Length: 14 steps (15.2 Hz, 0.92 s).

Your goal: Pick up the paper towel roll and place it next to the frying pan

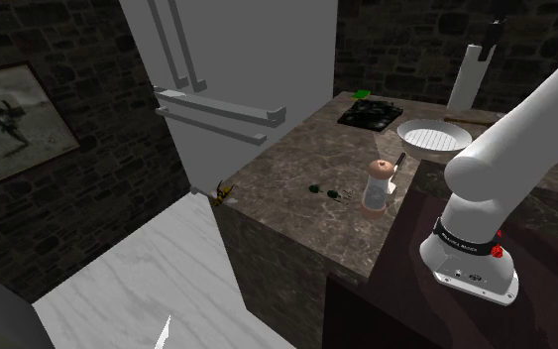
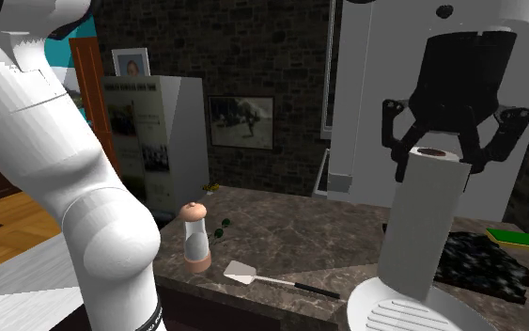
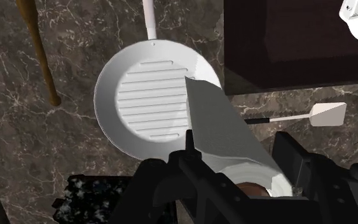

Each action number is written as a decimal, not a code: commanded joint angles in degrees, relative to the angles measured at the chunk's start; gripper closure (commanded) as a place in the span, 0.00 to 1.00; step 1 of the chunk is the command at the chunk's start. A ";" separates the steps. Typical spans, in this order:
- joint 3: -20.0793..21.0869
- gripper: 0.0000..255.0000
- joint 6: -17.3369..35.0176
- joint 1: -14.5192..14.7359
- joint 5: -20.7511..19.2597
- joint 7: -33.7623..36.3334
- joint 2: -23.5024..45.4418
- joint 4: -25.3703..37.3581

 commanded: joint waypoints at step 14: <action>-22.46 1.00 4.03 -8.96 20.12 -35.09 28.32 13.61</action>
